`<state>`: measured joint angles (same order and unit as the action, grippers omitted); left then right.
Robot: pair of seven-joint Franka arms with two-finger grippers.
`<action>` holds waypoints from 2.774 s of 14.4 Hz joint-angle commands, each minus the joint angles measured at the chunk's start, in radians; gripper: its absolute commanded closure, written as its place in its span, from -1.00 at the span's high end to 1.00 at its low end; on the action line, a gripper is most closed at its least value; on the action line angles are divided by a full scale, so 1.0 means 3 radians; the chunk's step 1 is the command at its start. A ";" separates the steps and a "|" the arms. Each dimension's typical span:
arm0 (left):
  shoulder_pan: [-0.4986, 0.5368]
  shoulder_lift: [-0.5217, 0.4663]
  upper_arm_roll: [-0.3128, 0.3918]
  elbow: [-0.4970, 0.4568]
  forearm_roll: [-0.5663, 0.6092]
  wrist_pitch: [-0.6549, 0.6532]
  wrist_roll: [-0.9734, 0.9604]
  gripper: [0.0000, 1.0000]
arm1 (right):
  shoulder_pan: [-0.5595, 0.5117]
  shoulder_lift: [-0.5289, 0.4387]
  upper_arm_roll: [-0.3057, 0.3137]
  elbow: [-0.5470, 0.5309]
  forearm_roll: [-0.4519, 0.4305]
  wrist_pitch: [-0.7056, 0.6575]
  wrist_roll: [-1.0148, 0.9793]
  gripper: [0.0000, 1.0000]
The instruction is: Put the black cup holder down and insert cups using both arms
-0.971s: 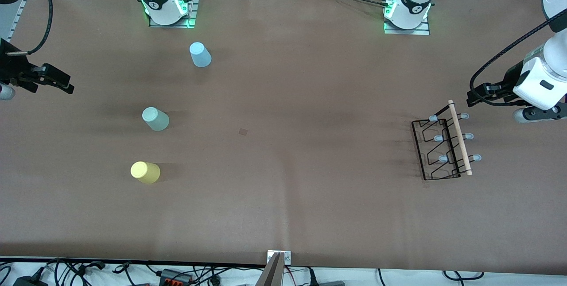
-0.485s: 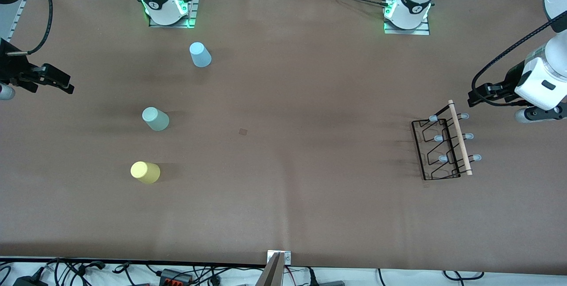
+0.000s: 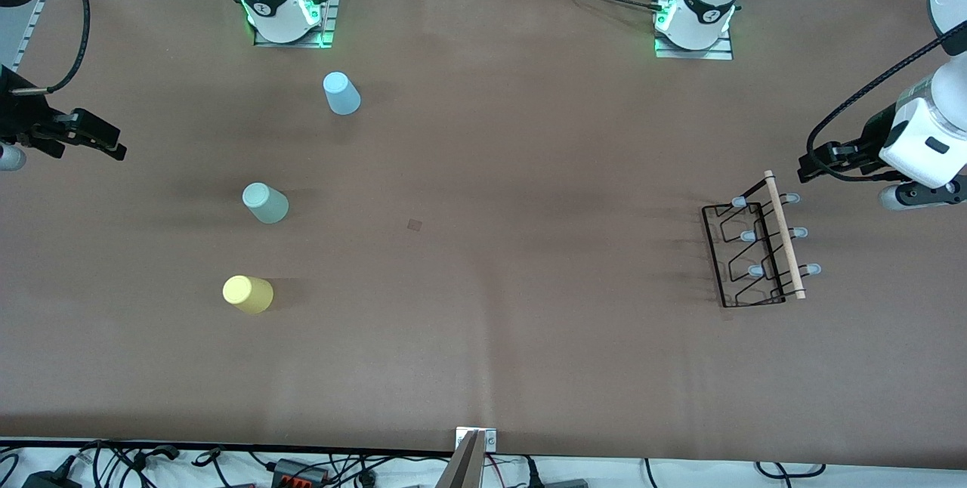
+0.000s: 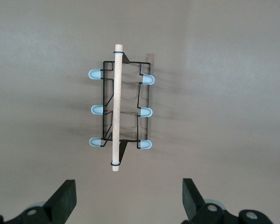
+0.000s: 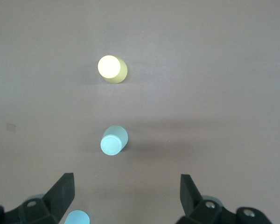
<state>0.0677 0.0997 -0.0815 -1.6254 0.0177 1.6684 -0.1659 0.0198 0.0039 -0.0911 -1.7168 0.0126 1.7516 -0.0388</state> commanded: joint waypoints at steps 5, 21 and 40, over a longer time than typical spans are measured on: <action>0.0005 0.0015 0.0021 0.0044 -0.0105 -0.0013 0.0006 1.00 | 0.0011 -0.0044 0.0007 -0.0019 -0.0052 0.0001 -0.0024 1.00; 0.0005 0.0046 0.0026 0.0044 -0.0069 -0.0008 0.0006 1.00 | 0.0005 -0.0034 0.0007 -0.0025 -0.0047 0.0011 -0.0024 1.00; 0.0005 0.0190 0.0021 -0.0788 -0.0075 0.1059 0.0318 1.00 | 0.0000 0.0033 0.0002 -0.0014 -0.0052 0.0036 -0.0024 1.00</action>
<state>0.0668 0.1988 -0.0790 -1.7601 0.0167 1.9076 -0.1049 0.0197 0.0141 -0.0914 -1.7182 0.0114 1.7540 -0.0388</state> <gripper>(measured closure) 0.000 0.000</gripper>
